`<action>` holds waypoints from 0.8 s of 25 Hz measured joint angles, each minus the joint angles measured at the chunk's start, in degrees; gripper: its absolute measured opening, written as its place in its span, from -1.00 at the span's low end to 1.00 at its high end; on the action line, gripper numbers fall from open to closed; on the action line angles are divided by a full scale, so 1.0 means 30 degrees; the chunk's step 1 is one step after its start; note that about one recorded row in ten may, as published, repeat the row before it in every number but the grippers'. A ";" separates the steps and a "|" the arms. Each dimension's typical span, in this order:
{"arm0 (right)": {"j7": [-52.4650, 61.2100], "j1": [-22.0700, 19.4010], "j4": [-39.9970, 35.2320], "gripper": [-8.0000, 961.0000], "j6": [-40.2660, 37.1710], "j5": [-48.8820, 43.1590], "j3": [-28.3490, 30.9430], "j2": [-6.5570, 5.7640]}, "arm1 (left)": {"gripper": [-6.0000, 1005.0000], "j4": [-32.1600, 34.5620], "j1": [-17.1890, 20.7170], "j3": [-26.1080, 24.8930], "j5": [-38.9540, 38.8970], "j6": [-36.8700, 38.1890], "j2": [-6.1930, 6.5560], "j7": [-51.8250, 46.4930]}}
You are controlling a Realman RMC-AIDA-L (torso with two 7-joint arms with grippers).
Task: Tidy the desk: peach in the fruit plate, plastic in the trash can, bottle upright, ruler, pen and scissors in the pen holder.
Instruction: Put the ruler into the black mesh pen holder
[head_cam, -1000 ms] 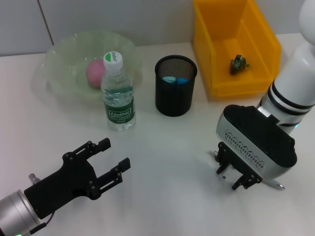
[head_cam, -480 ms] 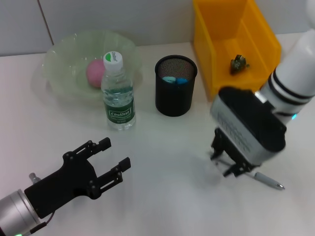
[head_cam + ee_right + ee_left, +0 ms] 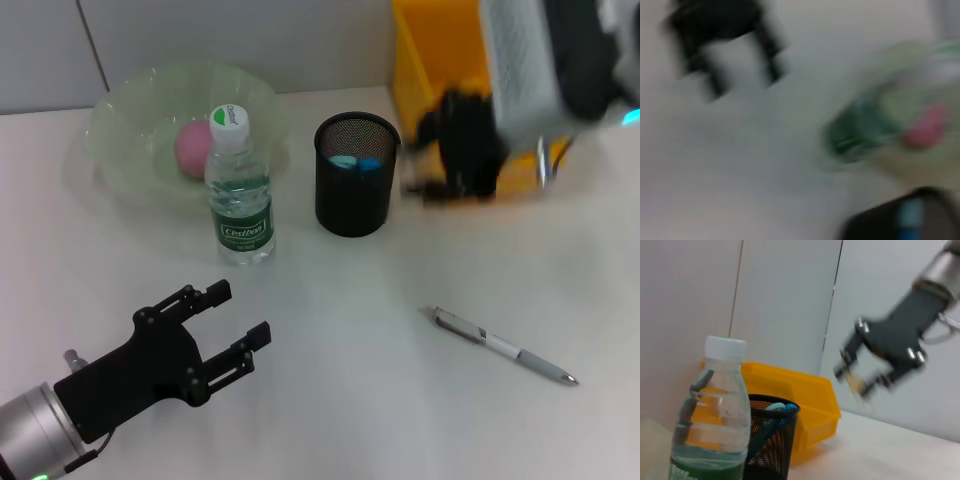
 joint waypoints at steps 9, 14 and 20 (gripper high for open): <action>0.3832 -0.2526 -0.4228 -0.17 0.5550 0.3888 0.1660 -0.0009 | 0.43 0.0182 -0.0139 0.0042 0.0000 0.0031 0.0129 0.0042; 0.4019 -0.3724 -0.3622 -0.17 0.8688 0.7272 0.1446 0.0044 | 0.43 0.0182 -0.0301 0.0042 -0.0003 0.0039 0.0139 0.0047; 0.3699 -0.5017 -0.2643 -0.18 1.2174 1.0616 -0.0485 0.0063 | 0.43 0.0204 -0.0360 -0.0065 -0.0006 0.0067 0.0225 -0.0072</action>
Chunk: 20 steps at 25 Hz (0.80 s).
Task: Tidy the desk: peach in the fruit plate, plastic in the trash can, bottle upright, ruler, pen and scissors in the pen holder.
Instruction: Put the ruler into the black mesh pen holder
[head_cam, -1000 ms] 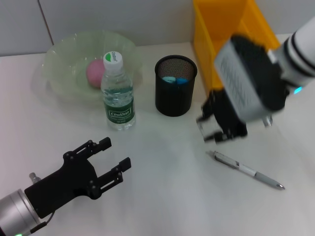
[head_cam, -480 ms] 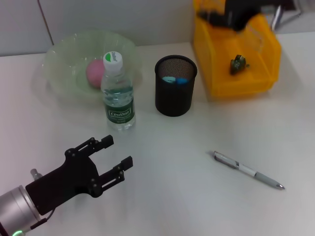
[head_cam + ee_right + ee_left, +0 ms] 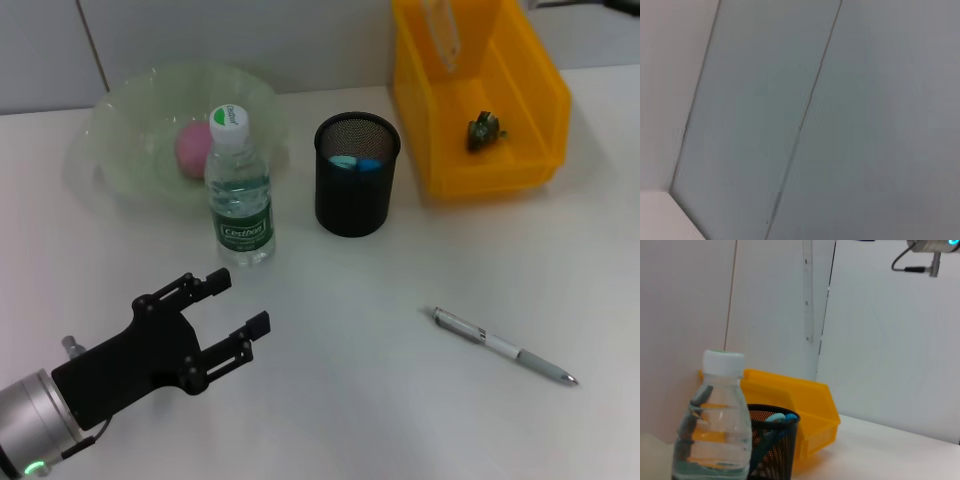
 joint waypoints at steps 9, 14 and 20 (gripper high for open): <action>-0.6028 -0.0545 0.3884 -0.18 0.4653 0.6596 -0.3570 -0.0001 | 0.43 0.0008 -0.0007 -0.0089 0.0001 0.0002 0.0030 -0.0016; -1.1759 -0.0124 0.6989 -0.18 0.4676 1.2982 -0.3795 -0.0028 | 0.43 0.0007 -0.0006 -0.0111 0.0002 0.0001 0.0039 -0.0055; -1.3034 0.0230 0.9235 -0.18 0.4658 1.4418 -0.3859 0.0006 | 0.43 0.0008 -0.0005 -0.0131 0.0002 -0.0035 0.0060 -0.0084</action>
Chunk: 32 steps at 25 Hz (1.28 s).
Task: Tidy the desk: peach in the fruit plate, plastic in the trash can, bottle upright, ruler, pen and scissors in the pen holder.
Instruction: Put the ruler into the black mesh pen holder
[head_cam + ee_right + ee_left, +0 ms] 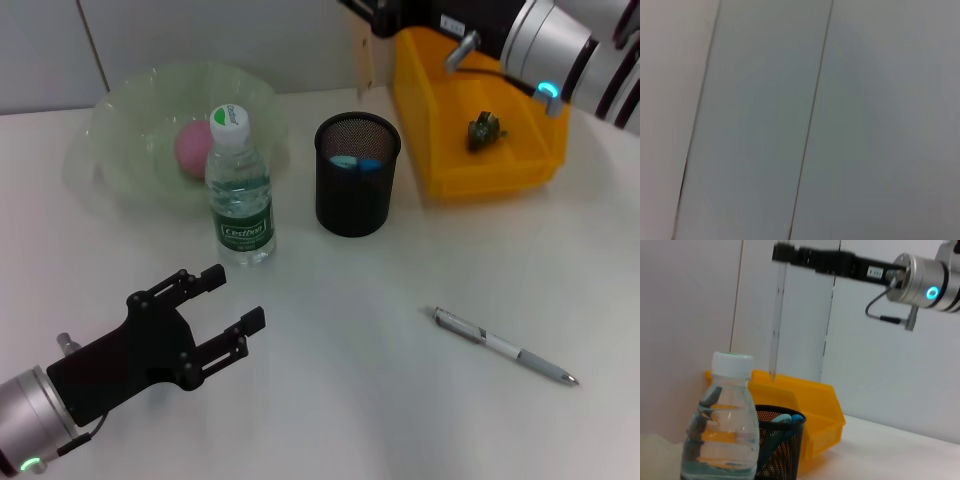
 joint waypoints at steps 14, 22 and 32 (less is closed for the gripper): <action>-0.4320 0.1336 0.5470 -0.16 -0.2012 0.5038 0.0210 -0.0054 | 0.43 0.0004 0.0001 0.0003 0.0000 -0.0020 0.0027 -0.0029; -0.6182 0.1843 0.7402 -0.14 -0.3188 0.6160 0.0242 -0.0003 | 0.43 -0.0027 0.0001 0.0003 0.0013 0.0011 0.0027 -0.0030; -0.9373 0.2654 0.9811 -0.12 -0.4700 0.8019 0.0231 0.0014 | 0.43 -0.0066 -0.0001 0.0031 0.0033 -0.0046 0.0026 -0.0029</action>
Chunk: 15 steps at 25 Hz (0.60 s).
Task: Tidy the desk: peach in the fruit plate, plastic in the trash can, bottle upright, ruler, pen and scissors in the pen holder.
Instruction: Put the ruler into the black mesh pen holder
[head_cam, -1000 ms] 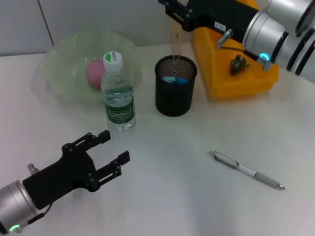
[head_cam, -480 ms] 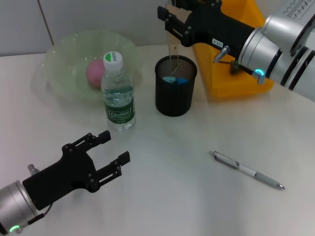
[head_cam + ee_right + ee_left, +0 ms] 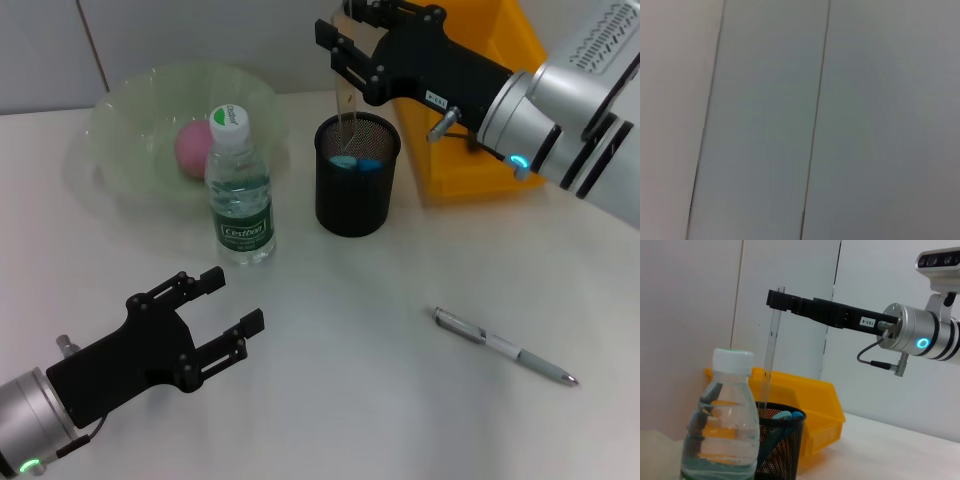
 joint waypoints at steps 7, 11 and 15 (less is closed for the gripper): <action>-0.0583 0.0790 0.1888 -0.10 -0.0539 0.0616 0.0418 -0.0014 | 0.43 0.0023 -0.0022 -0.0029 -0.0003 -0.0009 0.0000 -0.0001; -0.0610 0.1187 0.2743 -0.10 -0.0525 0.0624 0.0473 -0.0016 | 0.43 0.0045 -0.0028 -0.0029 -0.0005 0.0050 0.0000 -0.0001; -0.0668 0.1287 0.3093 -0.09 -0.0467 0.0624 0.0473 -0.0021 | 0.43 0.0049 -0.0030 -0.0011 -0.0006 0.0063 0.0000 -0.0001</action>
